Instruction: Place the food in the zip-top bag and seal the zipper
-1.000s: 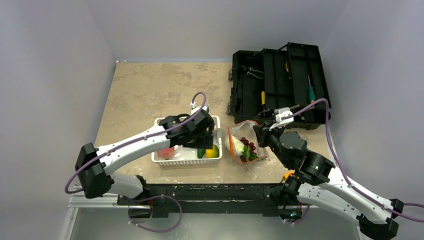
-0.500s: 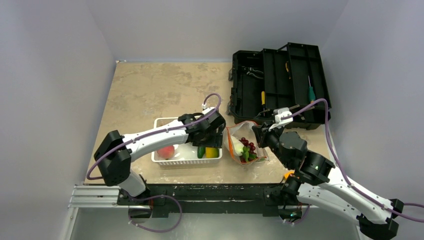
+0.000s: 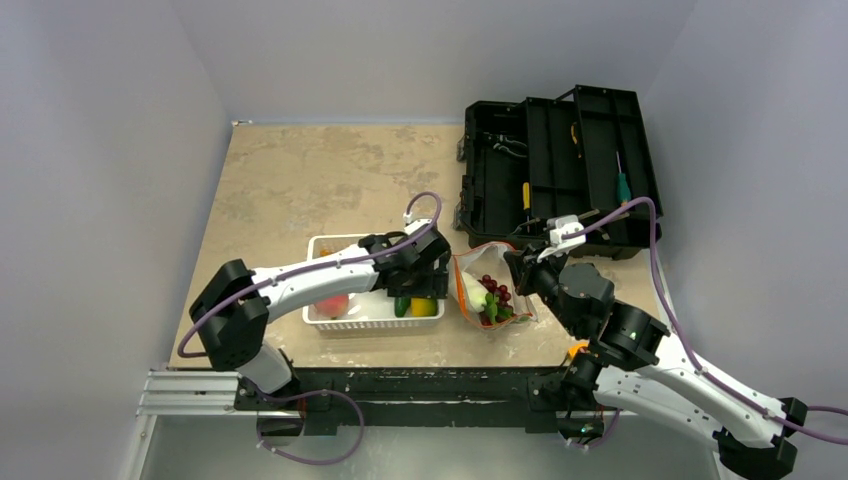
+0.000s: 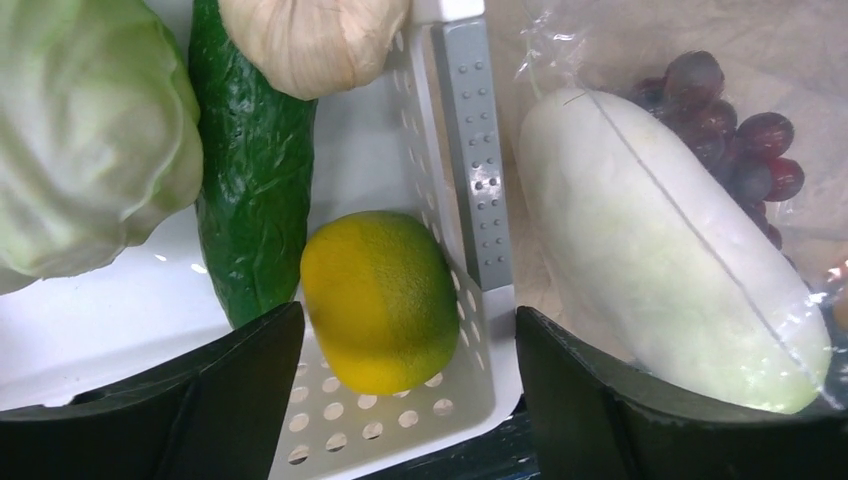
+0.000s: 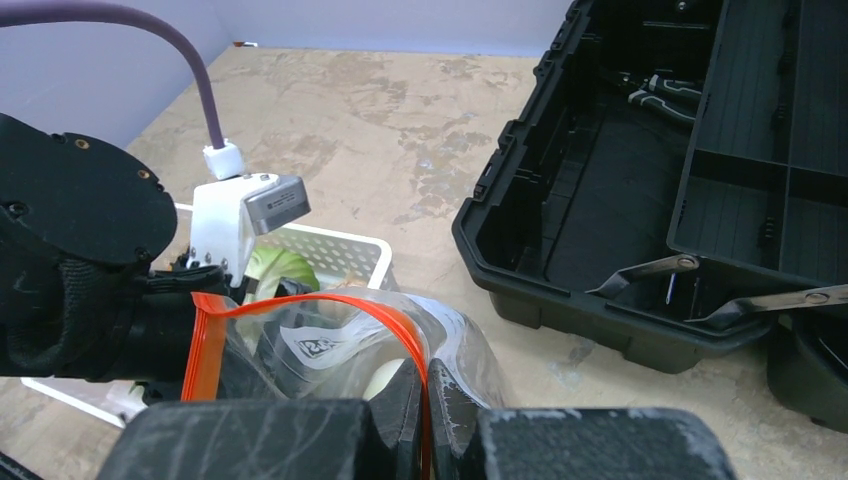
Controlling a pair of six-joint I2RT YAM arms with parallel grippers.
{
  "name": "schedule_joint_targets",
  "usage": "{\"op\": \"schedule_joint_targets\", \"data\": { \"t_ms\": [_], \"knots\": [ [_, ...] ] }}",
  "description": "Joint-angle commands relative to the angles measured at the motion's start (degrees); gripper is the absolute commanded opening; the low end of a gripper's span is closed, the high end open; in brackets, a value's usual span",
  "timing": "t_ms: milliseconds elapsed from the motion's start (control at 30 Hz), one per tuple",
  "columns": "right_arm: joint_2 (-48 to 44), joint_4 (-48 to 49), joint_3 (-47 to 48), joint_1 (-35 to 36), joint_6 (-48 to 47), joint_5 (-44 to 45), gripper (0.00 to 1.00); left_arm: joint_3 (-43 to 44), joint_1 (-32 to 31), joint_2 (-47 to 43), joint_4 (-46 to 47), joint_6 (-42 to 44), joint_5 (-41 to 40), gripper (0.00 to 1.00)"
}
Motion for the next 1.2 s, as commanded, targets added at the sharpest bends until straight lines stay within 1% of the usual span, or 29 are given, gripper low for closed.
{"op": "schedule_joint_targets", "data": {
  "t_ms": [0, 100, 267, 333, 400, 467, 567, 700, 833, 1033, 1100, 1167],
  "knots": [
    [-0.20, 3.19, -0.24, 0.10, 0.21, 0.08, 0.00, -1.70, 0.18, -4.33, -1.85, 0.10, -1.65, 0.81],
    [-0.09, 3.19, -0.21, 0.13, 0.21, 0.08, 0.00, -1.18, 0.21, -7.10, -4.00, 0.58, -3.03, 0.88],
    [0.21, 3.20, -0.21, 0.10, 0.15, 0.25, 0.00, -1.73, 0.35, -10.32, -5.34, 0.80, -4.83, 0.87],
    [0.21, 3.15, -0.23, 0.10, 0.14, 0.26, 0.00, -2.15, 0.50, -9.81, -5.12, 0.92, -4.37, 0.82],
    [0.23, 3.15, -0.22, 0.09, 0.13, 0.28, 0.00, -2.17, 0.66, -8.35, -4.76, 0.91, -3.78, 0.71],
    [0.20, 3.01, -0.25, 0.15, 0.20, 0.33, 0.00, -2.25, 0.66, -6.73, -4.13, 0.84, -3.15, 0.66],
    [-0.04, 2.84, -0.32, 0.10, 0.29, 0.41, 0.00, -2.35, 0.66, -4.74, -2.83, 0.47, -2.30, 0.63],
    [-0.25, 2.74, -0.42, 0.10, 0.38, 0.44, 0.00, -2.52, 0.57, -2.17, -0.69, 0.14, -0.63, 0.60],
    [-0.15, 2.82, -0.49, 0.13, 0.38, 0.36, 0.00, -2.35, 0.57, 0.22, 0.31, -0.03, 0.72, 0.55],
    [0.03, 2.83, -0.67, 0.10, 0.42, 0.09, 0.00, -2.69, 0.55, -1.83, 0.19, 0.03, 0.42, 0.45],
    [-0.05, 2.90, -0.78, 0.12, 0.42, 0.04, 0.00, -2.70, 0.55, -3.68, -0.50, 0.12, -0.15, 0.37],
    [-0.08, 2.88, -0.74, 0.10, 0.28, 0.00, 0.00, -2.74, 0.56, -6.13, -1.40, 0.11, -0.84, 0.32]
  ]
}}
